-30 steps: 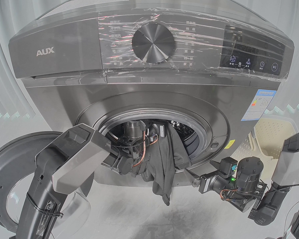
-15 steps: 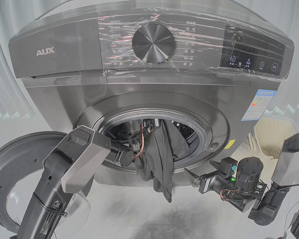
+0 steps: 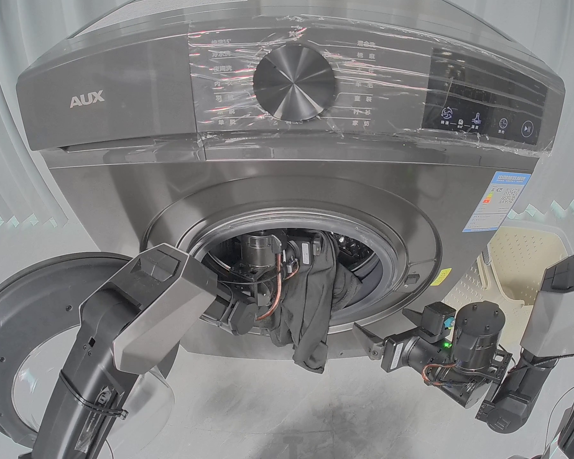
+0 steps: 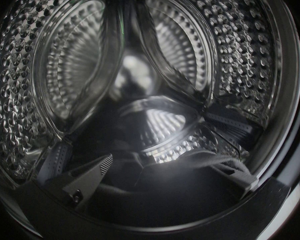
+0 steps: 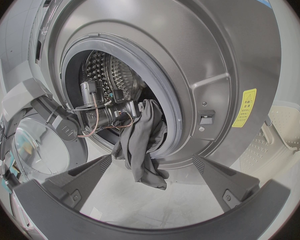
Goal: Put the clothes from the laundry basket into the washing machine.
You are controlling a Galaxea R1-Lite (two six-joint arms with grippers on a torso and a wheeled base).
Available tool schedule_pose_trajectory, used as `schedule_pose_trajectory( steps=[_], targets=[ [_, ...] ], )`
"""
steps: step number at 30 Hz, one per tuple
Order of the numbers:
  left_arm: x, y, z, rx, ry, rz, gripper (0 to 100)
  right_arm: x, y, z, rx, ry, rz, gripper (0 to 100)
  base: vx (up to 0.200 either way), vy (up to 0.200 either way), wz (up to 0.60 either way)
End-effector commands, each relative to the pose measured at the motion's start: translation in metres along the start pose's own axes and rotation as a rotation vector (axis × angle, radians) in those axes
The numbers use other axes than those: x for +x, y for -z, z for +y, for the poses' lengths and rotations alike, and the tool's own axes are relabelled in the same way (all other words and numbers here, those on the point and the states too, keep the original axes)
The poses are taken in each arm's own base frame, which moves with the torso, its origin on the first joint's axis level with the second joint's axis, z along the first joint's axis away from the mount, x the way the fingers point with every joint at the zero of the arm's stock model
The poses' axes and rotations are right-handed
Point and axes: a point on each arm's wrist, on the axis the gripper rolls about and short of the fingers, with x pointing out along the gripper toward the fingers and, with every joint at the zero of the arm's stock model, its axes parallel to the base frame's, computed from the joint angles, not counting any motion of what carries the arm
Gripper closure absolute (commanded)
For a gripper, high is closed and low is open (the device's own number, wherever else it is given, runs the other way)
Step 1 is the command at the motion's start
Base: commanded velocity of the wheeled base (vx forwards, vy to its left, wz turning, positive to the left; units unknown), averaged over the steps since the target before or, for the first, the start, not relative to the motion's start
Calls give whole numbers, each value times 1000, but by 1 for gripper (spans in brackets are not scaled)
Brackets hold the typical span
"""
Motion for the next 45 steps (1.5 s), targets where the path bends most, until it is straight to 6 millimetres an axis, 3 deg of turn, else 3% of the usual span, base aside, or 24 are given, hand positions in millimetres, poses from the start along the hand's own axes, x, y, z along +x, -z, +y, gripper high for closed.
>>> schedule_pose_trajectory(
  steps=[1, 14, 27, 28, 36, 45],
  targets=[
    [-27, -14, -17, 14, 70, 76, 0, 0, 0, 0, -1, 0, 1, 0, 0, 0, 0],
    [-62, 15, -30, 88, 174, 246, 0, 0, 0, 0, 0, -1, 0, 0, 0, 0, 0],
    [-65, 42, -28, 116, 184, 301, 0, 0, 0, 0, 0, -1, 0, 0, 0, 0, 0],
    [-64, 50, -25, 131, 182, 303, 100, 0, 0, 0, 0, -1, -2, 0, 0, 0, 0],
    [-58, 46, -25, 126, 177, 267, 100, 0, 0, 0, 0, -1, -2, 0, 0, 0, 0],
    [-24, 17, -7, 86, 48, 92, 100, -1, -2, 0, 1, -2, -6, 0, 0, 0, 0]
  ],
)
